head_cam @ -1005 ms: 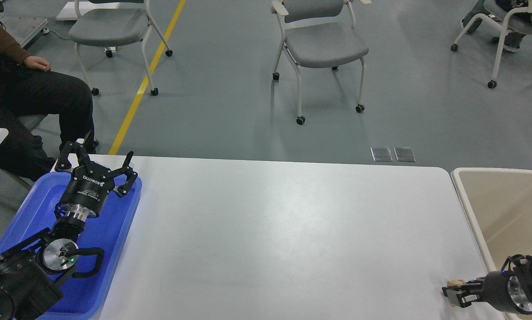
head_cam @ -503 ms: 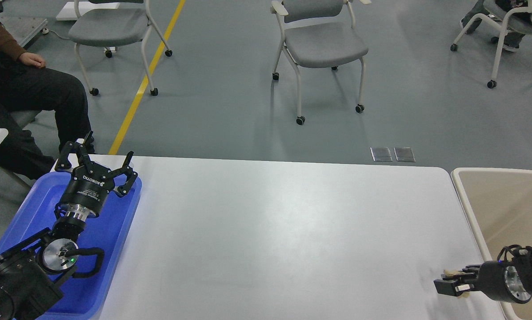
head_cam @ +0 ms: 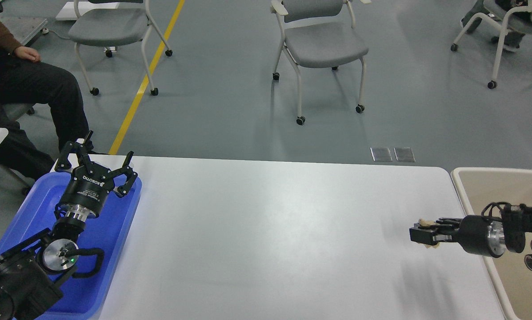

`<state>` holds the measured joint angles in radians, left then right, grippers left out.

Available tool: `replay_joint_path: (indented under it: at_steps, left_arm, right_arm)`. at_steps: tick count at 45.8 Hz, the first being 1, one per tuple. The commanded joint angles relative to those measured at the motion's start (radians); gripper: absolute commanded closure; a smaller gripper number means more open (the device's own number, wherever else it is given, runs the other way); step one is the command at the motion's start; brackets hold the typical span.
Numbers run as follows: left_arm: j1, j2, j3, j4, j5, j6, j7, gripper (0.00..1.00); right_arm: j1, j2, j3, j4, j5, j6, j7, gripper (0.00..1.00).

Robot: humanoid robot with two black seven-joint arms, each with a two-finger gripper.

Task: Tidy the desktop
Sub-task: 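Lift the paper ball with the right gripper and carry it away, then release the paper ball from the right gripper into the beige bin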

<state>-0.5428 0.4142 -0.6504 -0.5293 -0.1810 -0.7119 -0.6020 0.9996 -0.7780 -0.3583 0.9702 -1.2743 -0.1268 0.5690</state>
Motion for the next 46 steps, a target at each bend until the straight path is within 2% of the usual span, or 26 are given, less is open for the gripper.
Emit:
replay_joint_path:
  at_steps: [1,16,35,41,46]
  left_arm:
    - [0.000,0.000,0.000,0.000,0.000,0.000,0.001,0.02]
    - [0.000,0.000,0.000,0.000,0.000,-0.001,-0.001,0.02]
    - [0.000,0.000,0.000,0.000,0.000,0.000,0.001,0.02]
    - [0.000,0.000,0.000,0.000,0.000,0.000,0.001,0.02]
    - [0.000,0.000,0.000,0.000,0.000,0.000,-0.001,0.02]
  right_arm:
    - [0.152,-0.004,0.022,0.022,0.171,0.016,0.011,1.00]
    - [0.335,-0.043,0.073,0.016,0.460,0.102,0.022,1.00]
    - [0.327,-0.141,0.139,-0.025,0.656,0.134,0.019,1.00]
    - [0.298,-0.152,0.137,-0.120,0.746,0.133,0.014,1.00]
    - [0.190,-0.139,0.137,-0.313,0.822,0.139,0.012,1.00]
